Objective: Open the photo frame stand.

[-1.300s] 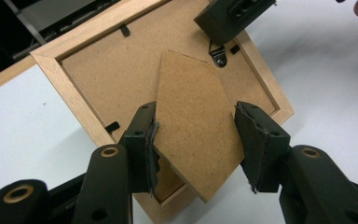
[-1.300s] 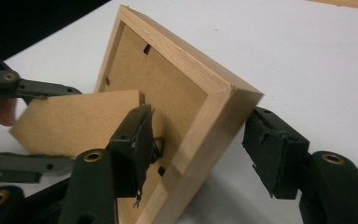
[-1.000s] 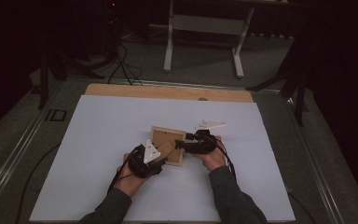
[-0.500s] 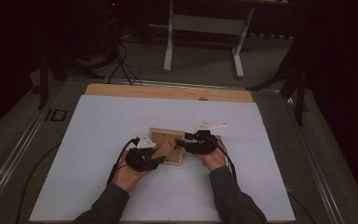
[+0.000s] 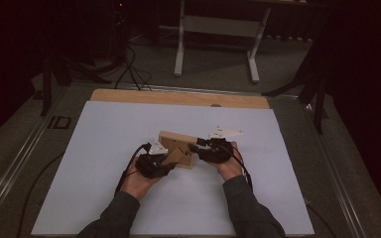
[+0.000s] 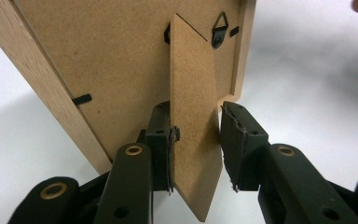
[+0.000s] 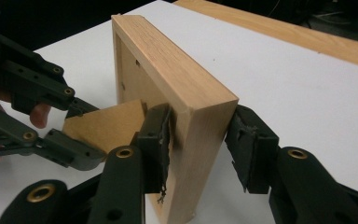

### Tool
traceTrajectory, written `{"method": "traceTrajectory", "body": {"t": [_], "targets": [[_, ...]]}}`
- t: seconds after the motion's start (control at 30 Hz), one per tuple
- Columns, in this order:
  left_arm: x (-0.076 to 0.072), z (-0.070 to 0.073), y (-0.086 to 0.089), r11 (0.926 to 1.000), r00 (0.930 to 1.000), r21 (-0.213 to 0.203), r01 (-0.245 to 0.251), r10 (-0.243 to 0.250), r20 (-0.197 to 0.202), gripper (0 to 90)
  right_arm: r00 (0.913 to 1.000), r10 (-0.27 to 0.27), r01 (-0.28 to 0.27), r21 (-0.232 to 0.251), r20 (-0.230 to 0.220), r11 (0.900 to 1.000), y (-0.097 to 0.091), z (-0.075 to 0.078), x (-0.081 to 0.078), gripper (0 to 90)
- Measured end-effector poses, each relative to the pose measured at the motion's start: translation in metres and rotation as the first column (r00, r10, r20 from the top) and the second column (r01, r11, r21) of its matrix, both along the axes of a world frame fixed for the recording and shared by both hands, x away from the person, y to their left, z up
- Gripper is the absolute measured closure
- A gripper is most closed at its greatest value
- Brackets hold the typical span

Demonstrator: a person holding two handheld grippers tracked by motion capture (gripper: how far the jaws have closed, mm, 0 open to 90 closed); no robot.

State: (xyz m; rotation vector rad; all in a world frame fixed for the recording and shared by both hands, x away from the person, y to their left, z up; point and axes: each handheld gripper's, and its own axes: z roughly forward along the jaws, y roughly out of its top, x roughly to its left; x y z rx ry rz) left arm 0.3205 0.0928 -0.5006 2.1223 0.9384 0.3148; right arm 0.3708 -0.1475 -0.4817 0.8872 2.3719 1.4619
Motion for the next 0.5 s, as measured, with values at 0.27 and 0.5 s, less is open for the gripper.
{"method": "traceTrajectory", "body": {"t": [0.27,0.5], "targets": [[0.009,-0.007,-0.003,0.9998,0.9997,-0.001,-0.020,0.020,0.010,67.3,0.9975,-0.022,0.025,-0.040,0.067,0.9989,0.002,0.003,-0.003,59.6],[0.011,-0.012,-0.004,0.9997,0.9997,0.012,-0.022,0.022,0.012,68.5,0.9949,-0.011,0.017,-0.061,0.101,0.9980,0.007,0.003,-0.008,58.7]]}}
